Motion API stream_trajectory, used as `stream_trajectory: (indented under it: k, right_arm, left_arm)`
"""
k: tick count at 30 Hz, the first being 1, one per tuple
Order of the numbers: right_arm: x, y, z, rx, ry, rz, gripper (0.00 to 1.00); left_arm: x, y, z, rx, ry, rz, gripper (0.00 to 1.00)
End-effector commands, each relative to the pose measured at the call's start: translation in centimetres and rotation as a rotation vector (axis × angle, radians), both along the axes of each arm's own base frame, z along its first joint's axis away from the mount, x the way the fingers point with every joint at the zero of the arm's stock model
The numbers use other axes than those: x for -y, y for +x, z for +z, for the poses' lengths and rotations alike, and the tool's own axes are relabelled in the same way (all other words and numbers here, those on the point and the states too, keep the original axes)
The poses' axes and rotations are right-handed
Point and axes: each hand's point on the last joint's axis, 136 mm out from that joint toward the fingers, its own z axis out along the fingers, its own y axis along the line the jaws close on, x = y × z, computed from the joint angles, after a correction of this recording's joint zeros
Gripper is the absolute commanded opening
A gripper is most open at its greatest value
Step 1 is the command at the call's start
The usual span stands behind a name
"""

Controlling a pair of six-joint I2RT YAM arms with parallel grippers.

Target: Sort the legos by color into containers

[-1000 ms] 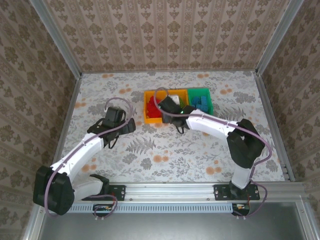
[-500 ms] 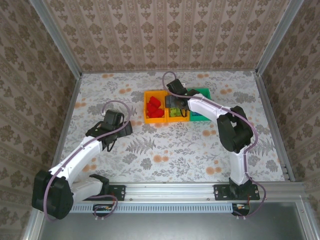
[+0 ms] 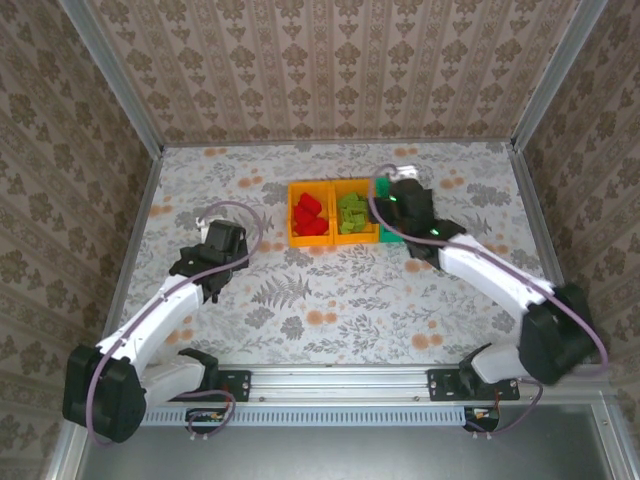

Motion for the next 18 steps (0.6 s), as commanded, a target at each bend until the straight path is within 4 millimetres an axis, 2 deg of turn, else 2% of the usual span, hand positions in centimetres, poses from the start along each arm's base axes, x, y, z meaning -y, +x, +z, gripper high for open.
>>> stream_trajectory:
  k: [1,3,7,9,12,15,17,18]
  right_arm:
    - [7.5,-0.6,-2.7,0.036,-0.124,-0.156,1.00]
    - [9.9,-1.1,-4.7,0.036,-0.088,-0.200,1.00]
    - [11.7,-1.6,-8.0,0.108,-0.034,-0.213,1.00]
    - [12.3,-1.6,-8.4,0.117,-0.055,-0.235,1.00]
    - [12.7,-1.8,-7.2,0.230,-0.045,-0.209,1.00]
    - [14.5,-1.3,-9.4,0.222,0.075,-0.221,1.00]
    - [14.1,-0.4,-10.8,0.189,0.083,-0.185,1.00]
    - [13.3,-0.1,-11.0,0.179,0.065,-0.146,1.00]
  left_arm:
    - [-2.6,1.1,2.5,0.133,0.209,0.028,1.00]
    - [-2.5,2.0,2.7,0.193,0.260,0.002,1.00]
    - [-2.6,3.0,1.1,0.253,0.289,-0.041,1.00]
    - [-2.9,3.2,0.0,0.241,0.252,-0.037,1.00]
    - [-3.0,4.0,-1.2,0.276,0.204,-0.068,1.00]
    - [-2.5,4.9,-1.0,0.340,0.166,-0.130,1.00]
    - [-2.0,5.4,-1.1,0.361,0.111,-0.170,1.00]
    - [-1.8,5.7,-1.2,0.369,0.083,-0.190,1.00]
